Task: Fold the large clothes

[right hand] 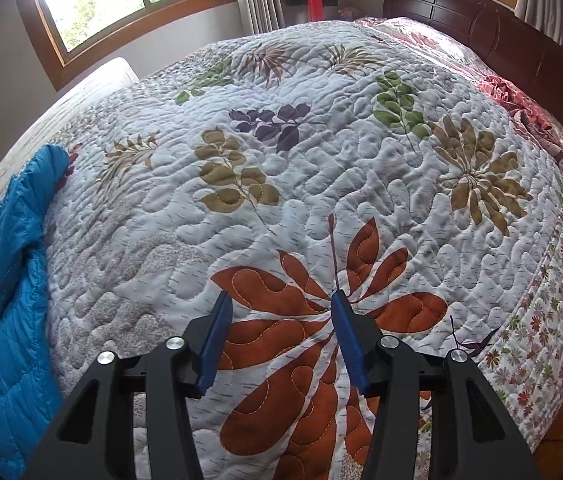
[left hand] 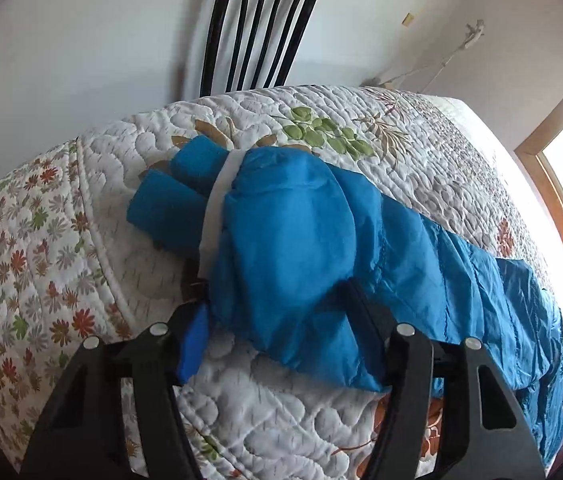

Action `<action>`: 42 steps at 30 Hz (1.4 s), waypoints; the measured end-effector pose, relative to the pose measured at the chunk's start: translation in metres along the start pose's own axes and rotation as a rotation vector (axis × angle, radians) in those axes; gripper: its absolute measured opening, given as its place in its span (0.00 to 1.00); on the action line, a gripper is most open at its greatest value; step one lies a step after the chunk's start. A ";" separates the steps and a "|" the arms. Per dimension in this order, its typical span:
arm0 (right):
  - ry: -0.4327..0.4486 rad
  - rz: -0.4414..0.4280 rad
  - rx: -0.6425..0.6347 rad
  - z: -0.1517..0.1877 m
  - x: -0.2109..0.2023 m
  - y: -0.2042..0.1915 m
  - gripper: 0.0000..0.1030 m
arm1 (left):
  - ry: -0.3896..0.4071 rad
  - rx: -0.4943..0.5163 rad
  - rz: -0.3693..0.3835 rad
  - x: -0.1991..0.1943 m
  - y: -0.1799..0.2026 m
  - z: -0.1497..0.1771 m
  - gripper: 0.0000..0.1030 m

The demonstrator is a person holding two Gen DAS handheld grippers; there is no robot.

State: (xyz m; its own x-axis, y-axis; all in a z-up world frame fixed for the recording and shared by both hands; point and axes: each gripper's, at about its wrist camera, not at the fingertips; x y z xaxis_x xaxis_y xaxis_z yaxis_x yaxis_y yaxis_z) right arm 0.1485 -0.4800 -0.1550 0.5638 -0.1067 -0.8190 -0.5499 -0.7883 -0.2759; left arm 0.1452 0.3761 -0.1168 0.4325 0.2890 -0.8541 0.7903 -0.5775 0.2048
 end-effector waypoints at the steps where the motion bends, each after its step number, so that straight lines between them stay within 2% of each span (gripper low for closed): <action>1: 0.000 0.000 0.003 0.000 0.000 0.001 0.50 | -0.004 -0.013 0.021 -0.001 -0.004 -0.001 0.59; 3: -0.006 0.000 0.004 0.000 0.002 0.001 0.50 | -0.012 -0.020 0.051 0.000 -0.009 -0.001 0.59; 5: -0.008 0.003 0.000 0.001 0.003 0.000 0.50 | -0.007 -0.030 0.064 0.001 -0.014 -0.002 0.54; 7: -0.006 0.006 -0.004 0.001 0.003 -0.001 0.50 | -0.001 -0.057 0.085 0.001 -0.021 -0.003 0.35; 10: -0.007 0.005 -0.003 0.001 0.003 -0.001 0.50 | -0.003 -0.121 0.168 0.000 -0.031 -0.002 0.17; 13: -0.006 0.006 -0.004 0.000 0.003 -0.001 0.50 | 0.049 -0.104 0.165 -0.016 -0.023 0.001 0.13; 16: -0.005 0.008 -0.006 0.000 0.003 -0.002 0.50 | 0.129 -0.045 0.160 -0.043 -0.004 0.001 0.11; 20: 0.009 0.023 -0.005 0.000 -0.001 -0.003 0.50 | 0.227 0.077 0.232 -0.093 0.039 0.004 0.11; 23: 0.059 0.050 -0.021 0.001 -0.015 -0.008 0.50 | 0.265 0.203 0.314 -0.126 0.094 0.018 0.11; 25: 0.100 -0.002 -0.040 0.002 -0.026 -0.016 0.50 | 0.282 0.312 0.376 -0.144 0.140 0.039 0.11; 29: 0.173 -0.128 -0.154 0.012 -0.049 -0.054 0.50 | 0.237 0.529 0.517 -0.169 0.226 0.101 0.11; 32: 0.189 -0.203 -0.263 0.024 -0.056 -0.087 0.50 | 0.197 0.679 0.597 -0.177 0.284 0.154 0.11; 34: 0.186 -0.219 -0.342 0.033 -0.055 -0.105 0.50 | 0.145 0.809 0.621 -0.174 0.318 0.188 0.21; 37: 0.158 -0.226 -0.396 0.040 -0.046 -0.117 0.50 | 0.088 0.907 0.627 -0.161 0.338 0.219 0.40; 39: 0.137 -0.235 -0.393 0.041 -0.041 -0.116 0.50 | 0.095 0.923 0.620 -0.153 0.337 0.224 0.49; 42: 0.125 -0.251 -0.390 0.042 -0.040 -0.117 0.50 | 0.124 0.904 0.589 -0.148 0.324 0.214 0.51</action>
State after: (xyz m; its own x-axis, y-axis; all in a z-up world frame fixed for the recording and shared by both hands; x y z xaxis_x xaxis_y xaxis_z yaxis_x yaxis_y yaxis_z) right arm 0.1644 -0.3576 -0.1109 0.7323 0.0629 -0.6781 -0.1288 -0.9650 -0.2286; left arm 0.2443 -0.0169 -0.0258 0.7200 -0.1723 -0.6722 -0.1462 -0.9846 0.0957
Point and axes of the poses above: each gripper's, at about its wrist camera, not at the fingertips, and x roughly the way its jaws point, y to its right, z to its underside, and after that the axes turned 9 degrees about -z, right-handed
